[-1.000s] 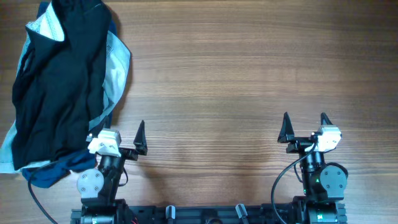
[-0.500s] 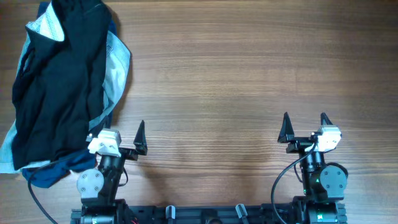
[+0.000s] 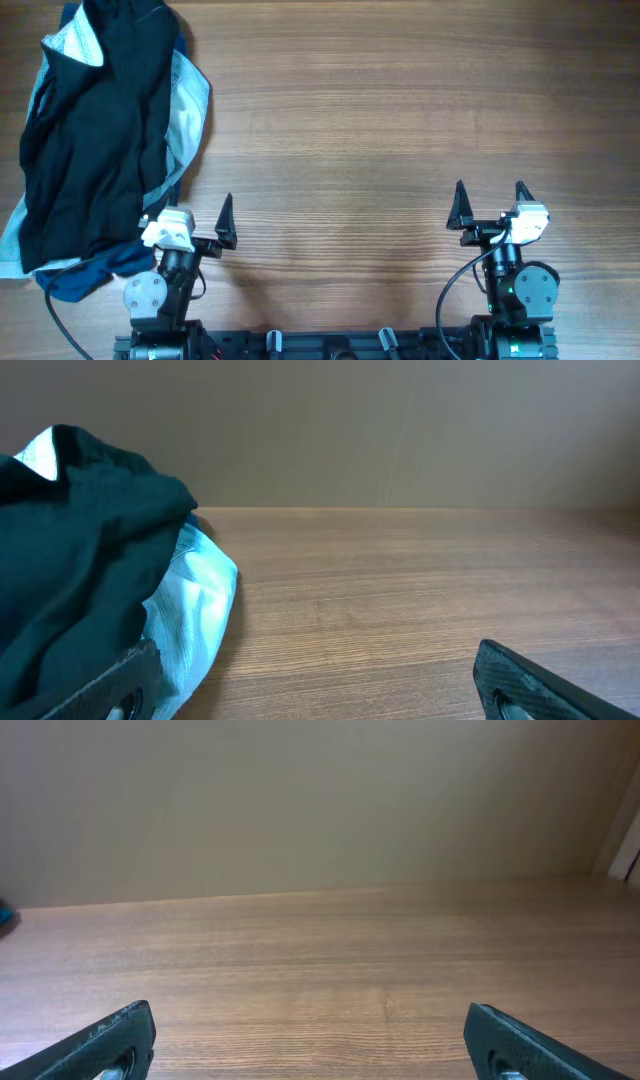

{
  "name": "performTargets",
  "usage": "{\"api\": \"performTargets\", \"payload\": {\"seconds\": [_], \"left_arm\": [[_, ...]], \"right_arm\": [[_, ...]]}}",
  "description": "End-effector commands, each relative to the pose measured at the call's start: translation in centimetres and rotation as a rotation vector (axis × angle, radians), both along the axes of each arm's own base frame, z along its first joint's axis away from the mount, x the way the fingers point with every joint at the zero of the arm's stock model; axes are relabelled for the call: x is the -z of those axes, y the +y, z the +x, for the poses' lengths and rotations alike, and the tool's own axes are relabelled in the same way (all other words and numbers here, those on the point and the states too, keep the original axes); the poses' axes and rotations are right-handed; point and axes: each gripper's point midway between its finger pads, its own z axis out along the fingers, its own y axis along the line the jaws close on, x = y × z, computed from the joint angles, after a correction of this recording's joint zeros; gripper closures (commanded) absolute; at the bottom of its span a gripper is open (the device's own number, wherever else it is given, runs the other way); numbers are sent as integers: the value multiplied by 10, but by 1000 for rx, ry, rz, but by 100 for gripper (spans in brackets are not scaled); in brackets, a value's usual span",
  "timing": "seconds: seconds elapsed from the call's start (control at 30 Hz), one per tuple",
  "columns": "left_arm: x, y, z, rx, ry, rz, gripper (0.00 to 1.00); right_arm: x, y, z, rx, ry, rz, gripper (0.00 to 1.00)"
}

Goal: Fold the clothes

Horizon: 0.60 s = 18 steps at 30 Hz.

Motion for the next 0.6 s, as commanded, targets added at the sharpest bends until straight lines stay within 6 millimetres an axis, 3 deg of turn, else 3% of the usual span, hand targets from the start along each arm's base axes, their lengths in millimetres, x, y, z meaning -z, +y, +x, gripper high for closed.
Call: {"api": "performTargets", "payload": {"seconds": [0.0, 0.23, 0.37, 0.47, 0.57], "left_arm": [[4, 0, 0, -2, 12, -12, 0], [2, 0, 0, 0, 6, -13, 0], [-4, -2, 0, 11, -19, -14, 0], [-19, -21, -4, 126, -75, -31, 0], [-45, -42, -15, 260, -155, -91, 0]], "right_arm": [[-1, 2, 0, -13, -7, -12, 0], [-2, 15, -1, -85, -8, 1, 0], [-12, 37, -4, -215, -41, 100, 0], [-32, 52, -10, -312, -119, 85, 0], [-56, 53, -14, -324, -170, 128, 0]]}}
